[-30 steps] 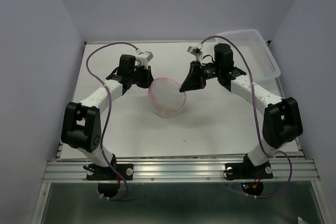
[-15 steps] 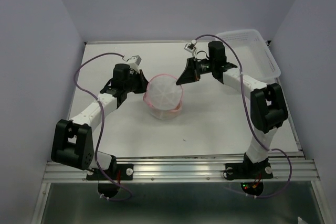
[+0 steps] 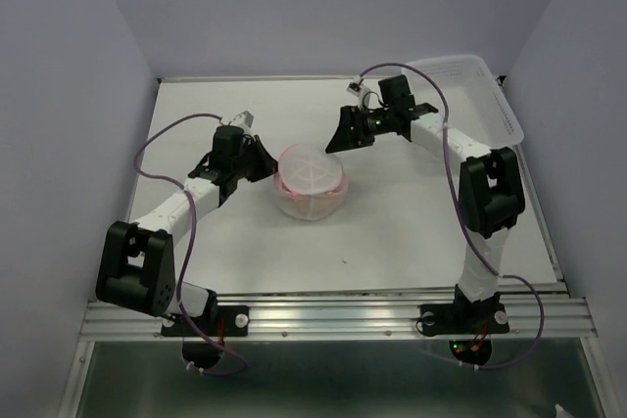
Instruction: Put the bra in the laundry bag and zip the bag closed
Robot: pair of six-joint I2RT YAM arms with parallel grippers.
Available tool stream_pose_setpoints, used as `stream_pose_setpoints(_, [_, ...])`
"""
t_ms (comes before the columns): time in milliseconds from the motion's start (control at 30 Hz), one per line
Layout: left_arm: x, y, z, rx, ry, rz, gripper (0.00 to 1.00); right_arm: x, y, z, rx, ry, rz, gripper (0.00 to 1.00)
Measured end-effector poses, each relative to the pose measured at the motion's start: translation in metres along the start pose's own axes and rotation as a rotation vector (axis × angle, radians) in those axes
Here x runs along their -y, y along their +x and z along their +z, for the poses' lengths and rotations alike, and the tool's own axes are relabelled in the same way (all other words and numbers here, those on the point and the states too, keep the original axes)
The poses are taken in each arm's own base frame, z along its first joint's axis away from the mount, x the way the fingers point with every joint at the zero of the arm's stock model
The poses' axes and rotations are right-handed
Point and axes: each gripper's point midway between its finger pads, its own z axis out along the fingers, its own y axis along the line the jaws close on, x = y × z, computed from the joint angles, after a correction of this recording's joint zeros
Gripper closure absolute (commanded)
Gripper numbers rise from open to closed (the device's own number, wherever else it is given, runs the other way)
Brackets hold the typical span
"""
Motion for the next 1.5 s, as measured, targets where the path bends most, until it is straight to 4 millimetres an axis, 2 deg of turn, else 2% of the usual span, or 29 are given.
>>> stream_pose_setpoints(167, [-0.001, -0.002, 0.001, 0.012, -0.017, -0.049, 1.00, 0.000, -0.004, -0.011, 0.013, 0.074, -0.033, 0.00])
stream_pose_setpoints(300, [-0.008, -0.001, 0.001, 0.028, -0.061, -0.125, 1.00, -0.013, -0.020, -0.035, 0.098, 0.172, -0.063, 0.00])
stream_pose_setpoints(400, [-0.022, 0.010, 0.000, 0.033, -0.113, -0.219, 1.00, -0.029, -0.025, -0.057, 0.210, 0.222, -0.035, 0.00])
stream_pose_setpoints(500, [-0.042, 0.033, -0.006, 0.032, -0.177, -0.324, 1.00, -0.040, -0.024, -0.075, 0.306, 0.240, 0.005, 0.00])
stream_pose_setpoints(633, [-0.056, 0.048, -0.022, 0.075, -0.221, -0.455, 1.00, -0.034, -0.013, -0.083, 0.376, 0.277, 0.045, 0.00])
stream_pose_setpoints(733, [-0.053, 0.042, -0.034, 0.146, -0.207, -0.546, 1.00, -0.026, 0.007, -0.089, 0.414, 0.368, 0.063, 0.00])
stream_pose_setpoints(800, [-0.048, 0.033, -0.042, 0.193, -0.184, -0.581, 1.00, -0.019, 0.014, -0.097, 0.466, 0.535, 0.025, 0.00])
stream_pose_setpoints(867, [-0.044, 0.023, -0.048, 0.240, -0.165, -0.618, 1.00, -0.022, 0.008, -0.108, 0.541, 0.645, -0.022, 0.00])
stream_pose_setpoints(933, [-0.040, 0.013, -0.053, 0.284, -0.148, -0.647, 1.00, -0.026, -0.003, -0.127, 0.645, 0.730, -0.037, 0.00])
stream_pose_setpoints(967, [-0.040, 0.010, -0.055, 0.301, -0.148, -0.662, 1.00, -0.024, -0.011, -0.142, 0.714, 0.786, -0.032, 0.00])
stream_pose_setpoints(1067, [-0.043, 0.006, -0.056, 0.329, -0.160, -0.689, 1.00, -0.024, -0.022, -0.165, 0.804, 0.830, -0.019, 0.00])
stream_pose_setpoints(1167, [-0.044, 0.005, -0.056, 0.350, -0.172, -0.714, 1.00, -0.034, -0.025, -0.159, 0.818, 0.756, 0.015, 0.00])
stream_pose_setpoints(1267, [-0.041, 0.002, -0.056, 0.365, -0.170, -0.734, 1.00, -0.047, -0.021, -0.138, 0.761, 0.632, 0.036, 0.00])
stream_pose_setpoints(1367, [-0.037, 0.003, -0.055, 0.377, -0.167, -0.751, 1.00, -0.055, -0.003, -0.097, 0.625, 0.485, 0.080, 0.00])
stream_pose_setpoints(1500, [-0.033, 0.006, -0.057, 0.391, -0.169, -0.784, 1.00, -0.054, 0.029, -0.048, 0.448, 0.376, 0.177, 0.00])
